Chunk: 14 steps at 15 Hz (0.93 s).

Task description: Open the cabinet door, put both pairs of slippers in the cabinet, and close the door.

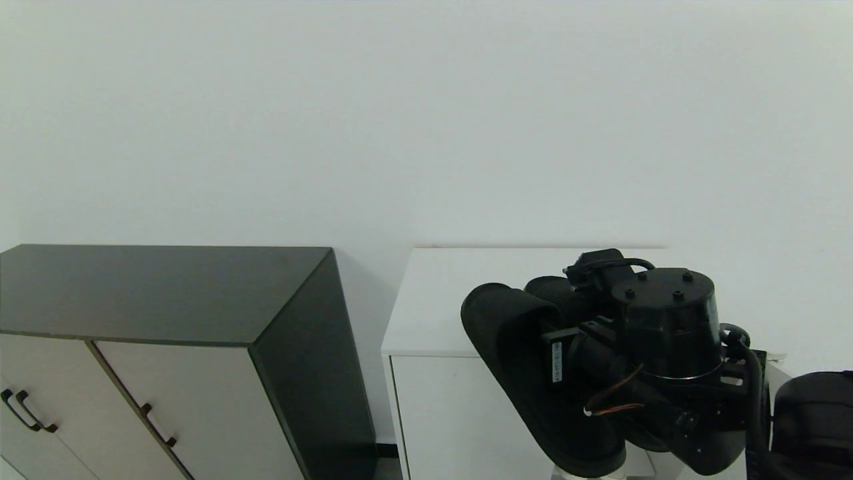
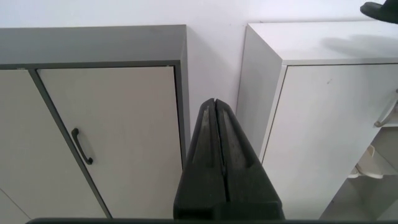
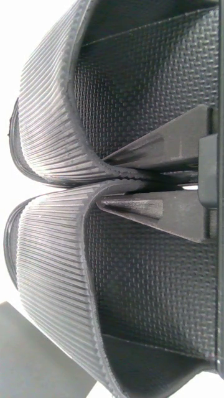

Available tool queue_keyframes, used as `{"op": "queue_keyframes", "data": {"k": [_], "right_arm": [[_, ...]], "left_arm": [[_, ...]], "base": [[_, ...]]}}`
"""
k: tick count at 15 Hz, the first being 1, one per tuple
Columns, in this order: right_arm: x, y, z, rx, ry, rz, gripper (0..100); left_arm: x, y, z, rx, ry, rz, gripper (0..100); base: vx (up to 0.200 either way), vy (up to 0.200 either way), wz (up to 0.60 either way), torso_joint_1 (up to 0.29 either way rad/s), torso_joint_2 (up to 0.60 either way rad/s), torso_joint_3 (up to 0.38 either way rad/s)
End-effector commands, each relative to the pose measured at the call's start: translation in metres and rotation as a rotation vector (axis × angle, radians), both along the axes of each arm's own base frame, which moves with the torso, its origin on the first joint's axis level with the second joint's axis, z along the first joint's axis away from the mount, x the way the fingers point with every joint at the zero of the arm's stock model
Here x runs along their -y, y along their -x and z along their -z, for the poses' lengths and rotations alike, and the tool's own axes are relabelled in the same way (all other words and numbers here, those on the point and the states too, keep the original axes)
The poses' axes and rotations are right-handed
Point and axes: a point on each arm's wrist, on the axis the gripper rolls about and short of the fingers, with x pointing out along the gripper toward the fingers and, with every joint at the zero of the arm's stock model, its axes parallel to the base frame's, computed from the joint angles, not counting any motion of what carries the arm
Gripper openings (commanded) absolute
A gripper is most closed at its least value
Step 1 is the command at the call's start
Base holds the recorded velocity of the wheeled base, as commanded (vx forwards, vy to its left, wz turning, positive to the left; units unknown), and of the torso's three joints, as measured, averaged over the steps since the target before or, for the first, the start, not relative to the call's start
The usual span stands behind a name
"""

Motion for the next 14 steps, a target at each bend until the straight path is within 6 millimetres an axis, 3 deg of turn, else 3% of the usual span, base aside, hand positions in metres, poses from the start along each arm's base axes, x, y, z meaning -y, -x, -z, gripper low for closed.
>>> {"op": "queue_keyframes", "data": {"k": [1,2,14], "right_arm": [[-0.0012,0.0002,0.0018,-0.004,0.005,-0.003,0],[-0.0012,0.0002,0.0018,-0.004,0.005,-0.003,0],[-0.006,-0.0028,0.0111,-0.01,-0.001,0.0,0]], "left_arm": [[0.0,0.0,0.0,0.0,0.0,0.0,0],[0.0,0.0,0.0,0.0,-0.002,0.0,0],[0.0,0.0,0.0,0.0,0.0,0.0,0]], "base": [[0.0,0.0,0.0,0.0,0.0,0.0],[0.0,0.0,0.0,0.0,0.0,0.0],[-0.2,0.0,0.0,0.002,0.0,0.003]]}}
